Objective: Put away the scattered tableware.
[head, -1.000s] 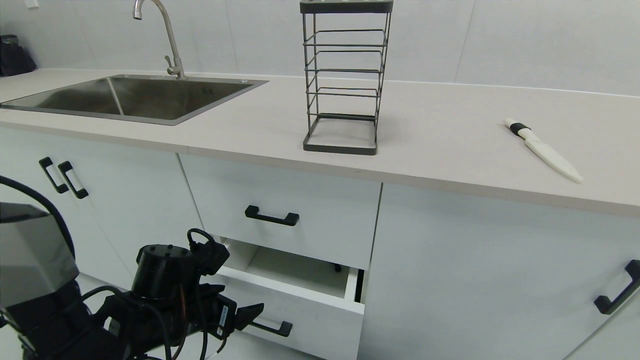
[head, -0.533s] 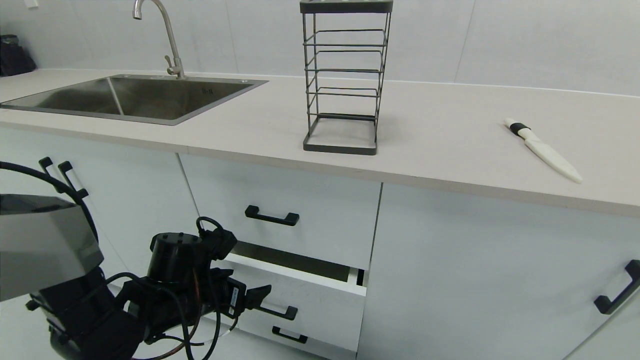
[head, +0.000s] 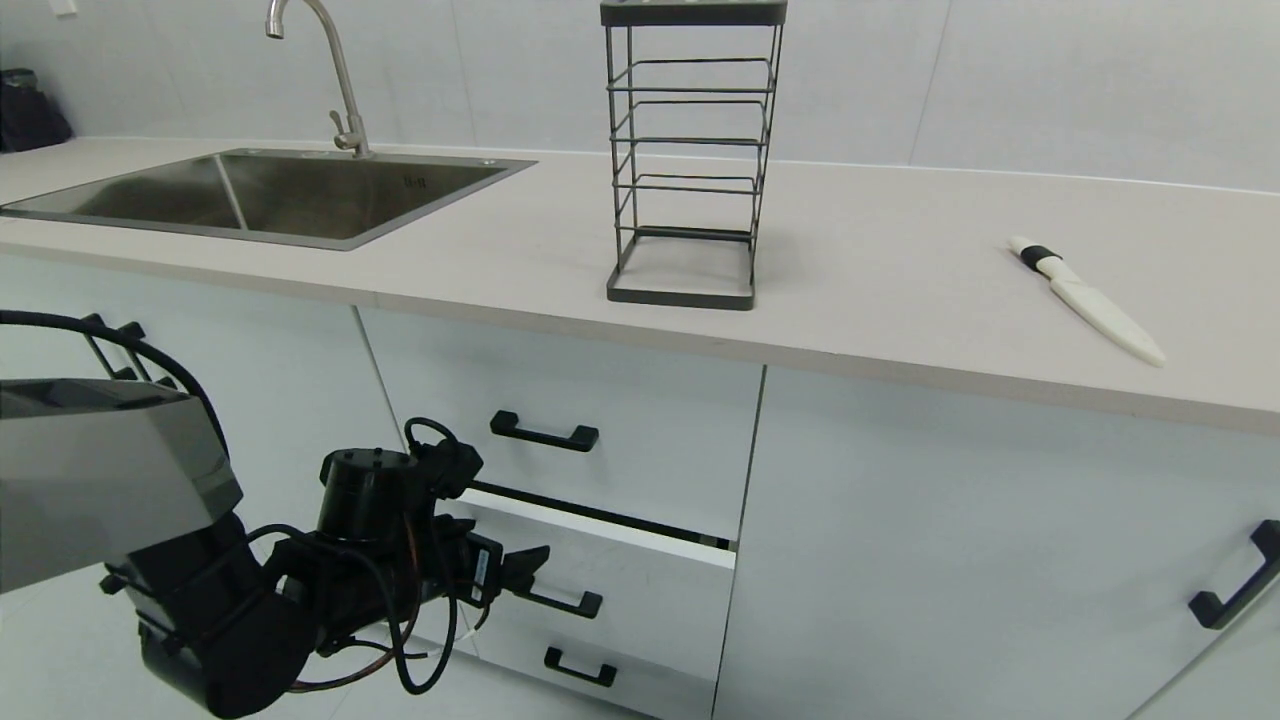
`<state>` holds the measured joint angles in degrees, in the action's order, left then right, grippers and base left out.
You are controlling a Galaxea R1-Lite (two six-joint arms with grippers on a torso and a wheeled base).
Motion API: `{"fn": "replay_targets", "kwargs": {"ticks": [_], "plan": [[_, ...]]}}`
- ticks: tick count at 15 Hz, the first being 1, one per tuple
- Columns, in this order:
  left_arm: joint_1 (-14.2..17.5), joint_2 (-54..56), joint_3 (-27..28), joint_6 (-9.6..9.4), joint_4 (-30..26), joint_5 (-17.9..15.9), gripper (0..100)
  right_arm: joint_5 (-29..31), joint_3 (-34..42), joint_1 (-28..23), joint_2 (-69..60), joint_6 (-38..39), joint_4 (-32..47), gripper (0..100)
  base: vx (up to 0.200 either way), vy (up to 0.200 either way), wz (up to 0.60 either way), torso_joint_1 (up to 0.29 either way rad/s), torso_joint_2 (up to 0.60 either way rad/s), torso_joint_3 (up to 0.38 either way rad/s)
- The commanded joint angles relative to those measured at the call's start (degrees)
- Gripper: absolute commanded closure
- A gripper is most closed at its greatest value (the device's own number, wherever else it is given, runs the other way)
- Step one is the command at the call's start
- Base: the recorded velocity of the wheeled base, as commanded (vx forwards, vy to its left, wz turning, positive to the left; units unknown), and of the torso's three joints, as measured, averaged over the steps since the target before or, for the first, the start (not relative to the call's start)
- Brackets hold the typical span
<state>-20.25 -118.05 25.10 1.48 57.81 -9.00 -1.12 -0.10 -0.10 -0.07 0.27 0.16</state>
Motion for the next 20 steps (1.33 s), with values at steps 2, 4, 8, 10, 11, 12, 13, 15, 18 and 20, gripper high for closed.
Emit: {"fn": "replay_targets", "kwargs": {"ticks": [2,4,8,10,11,12,13,15,18,20], "plan": [[0.6,-1.2,2.1,0.02,0.2,0.0,0,0.0,0.0,0.0,0.1,0.0,0.0,0,0.0,0.0,0.0,0.0,0.0,0.0],[0.6,-2.0,3.3,0.02,0.2,0.0,0,0.0,0.0,0.0,0.1,0.0,0.0,0,0.0,0.0,0.0,0.0,0.0,0.0],[0.6,-3.2,5.0,0.02,0.2,0.1,0,0.0,0.0,0.0,0.1,0.0,0.0,0,0.0,0.0,0.0,0.0,0.0,0.0],[0.5,-2.9,4.5,0.11,0.2,0.2,0,0.0,0.0,0.0,0.1,0.0,0.0,0,0.0,0.0,0.0,0.0,0.0,0.0],[-0.1,-0.4,1.5,0.11,0.4,0.4,0,0.0,0.0,0.0,0.1,0.0,0.0,0,0.0,0.0,0.0,0.0,0.0,0.0],[-0.4,2.4,-1.3,0.11,0.6,0.5,0,0.0,0.0,0.0,0.1,0.0,0.0,0,0.0,0.0,0.0,0.0,0.0,0.0],[-0.5,4.3,-3.1,0.11,0.6,0.5,0,0.0,0.0,0.0,0.1,0.0,0.0,0,0.0,0.0,0.0,0.0,0.0,0.0],[-0.1,11.7,-9.3,0.11,0.6,0.5,0,0.0,0.0,0.0,0.1,0.0,0.0,0,0.0,0.0,0.0,0.0,0.0,0.0],[0.1,21.0,-15.5,0.37,0.4,0.7,0,0.0,0.0,0.0,0.1,0.0,0.0,0,0.0,0.0,0.0,0.0,0.0,0.0],[0.1,29.5,-18.9,0.55,0.0,0.8,0,0.0,0.0,0.0,0.1,0.0,0.0,0,0.0,0.0,0.0,0.0,0.0,0.0]]}}
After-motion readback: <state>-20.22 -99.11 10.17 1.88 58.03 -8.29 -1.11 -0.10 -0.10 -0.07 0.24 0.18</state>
